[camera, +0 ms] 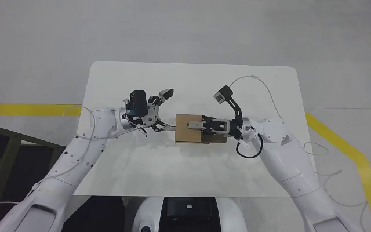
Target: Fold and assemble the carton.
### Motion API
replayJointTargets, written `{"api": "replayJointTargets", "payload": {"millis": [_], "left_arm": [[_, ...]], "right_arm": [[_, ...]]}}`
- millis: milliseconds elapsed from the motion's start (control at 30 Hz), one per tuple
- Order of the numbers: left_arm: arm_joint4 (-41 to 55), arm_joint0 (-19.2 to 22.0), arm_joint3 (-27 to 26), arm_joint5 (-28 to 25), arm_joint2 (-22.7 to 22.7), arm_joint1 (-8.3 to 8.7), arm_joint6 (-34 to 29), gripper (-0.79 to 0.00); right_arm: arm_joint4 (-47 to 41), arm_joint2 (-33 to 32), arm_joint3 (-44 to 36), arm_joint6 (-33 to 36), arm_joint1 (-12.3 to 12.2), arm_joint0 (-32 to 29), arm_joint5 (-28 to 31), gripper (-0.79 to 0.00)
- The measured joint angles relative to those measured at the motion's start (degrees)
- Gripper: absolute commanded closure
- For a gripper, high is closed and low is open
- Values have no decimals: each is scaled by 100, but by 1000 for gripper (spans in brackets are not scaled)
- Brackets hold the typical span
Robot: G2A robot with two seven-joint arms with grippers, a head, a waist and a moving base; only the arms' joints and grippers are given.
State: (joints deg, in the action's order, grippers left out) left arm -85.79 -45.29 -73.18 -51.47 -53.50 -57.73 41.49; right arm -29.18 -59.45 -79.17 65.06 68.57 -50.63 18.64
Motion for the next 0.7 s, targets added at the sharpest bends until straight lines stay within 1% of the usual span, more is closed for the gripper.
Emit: {"api": "replayJointTargets", "payload": {"millis": [433,567,700], "left_arm": [[-37,31,116,0,36,-52,47,-785],[-69,-7,216,22,-84,-23,99,-785],[-141,-75,312,-36,-219,26,67,-785]], "right_arm": [[41,17,88,-6,13,4,59,0],[153,-29,146,-107,2,3,5,0],[346,15,394,-219,15,98,-60,0]]}}
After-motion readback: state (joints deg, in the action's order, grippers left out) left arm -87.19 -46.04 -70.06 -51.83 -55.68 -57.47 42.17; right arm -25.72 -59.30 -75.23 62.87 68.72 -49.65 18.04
